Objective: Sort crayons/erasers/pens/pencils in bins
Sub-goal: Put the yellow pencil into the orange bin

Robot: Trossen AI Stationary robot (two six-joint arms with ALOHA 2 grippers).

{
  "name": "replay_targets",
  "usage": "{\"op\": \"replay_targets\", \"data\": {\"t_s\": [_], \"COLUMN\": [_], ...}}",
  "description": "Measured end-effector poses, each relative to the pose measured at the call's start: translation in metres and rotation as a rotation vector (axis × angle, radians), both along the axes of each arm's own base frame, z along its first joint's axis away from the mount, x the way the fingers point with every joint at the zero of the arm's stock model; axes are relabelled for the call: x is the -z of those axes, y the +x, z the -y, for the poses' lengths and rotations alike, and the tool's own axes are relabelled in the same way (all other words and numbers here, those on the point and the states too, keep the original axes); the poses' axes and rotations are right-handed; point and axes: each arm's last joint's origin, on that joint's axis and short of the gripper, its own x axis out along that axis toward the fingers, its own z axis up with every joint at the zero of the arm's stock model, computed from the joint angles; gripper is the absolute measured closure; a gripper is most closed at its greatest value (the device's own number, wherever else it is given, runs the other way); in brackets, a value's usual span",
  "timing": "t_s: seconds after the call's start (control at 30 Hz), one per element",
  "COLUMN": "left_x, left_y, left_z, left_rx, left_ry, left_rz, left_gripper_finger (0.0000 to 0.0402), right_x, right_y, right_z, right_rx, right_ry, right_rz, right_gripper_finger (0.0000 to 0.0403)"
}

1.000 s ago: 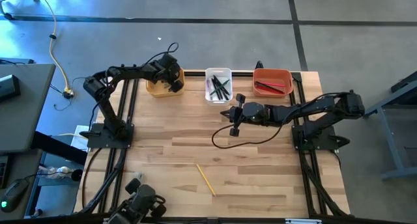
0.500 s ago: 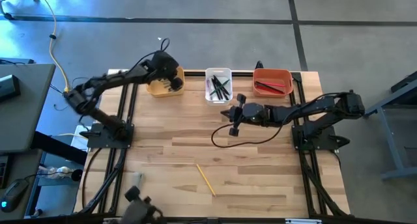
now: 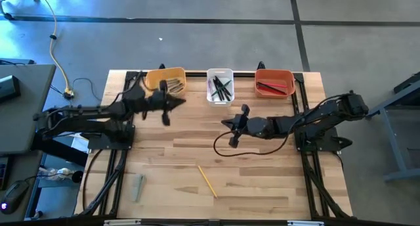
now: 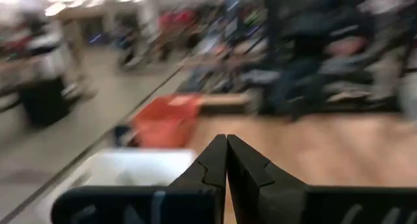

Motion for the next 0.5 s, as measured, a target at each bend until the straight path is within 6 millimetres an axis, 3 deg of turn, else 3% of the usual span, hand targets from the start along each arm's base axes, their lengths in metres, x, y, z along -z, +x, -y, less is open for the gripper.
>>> {"op": "replay_targets", "data": {"t_s": [0.23, 0.5], "left_x": [0.008, 0.010], "left_y": [-0.010, -0.009], "left_z": [0.032, 0.042], "left_rx": [0.191, 0.246], "left_ry": [0.033, 0.031], "left_rz": [0.132, 0.136], "left_gripper_finger": [0.0401, 0.0401], "right_x": [-0.009, -0.008], "right_y": [0.006, 0.042], "right_z": [-0.031, -0.073], "right_rx": [0.009, 0.058], "right_ry": [0.130, 0.231], "right_rz": [0.038, -0.135], "right_gripper_finger": [0.0402, 0.0402]}}
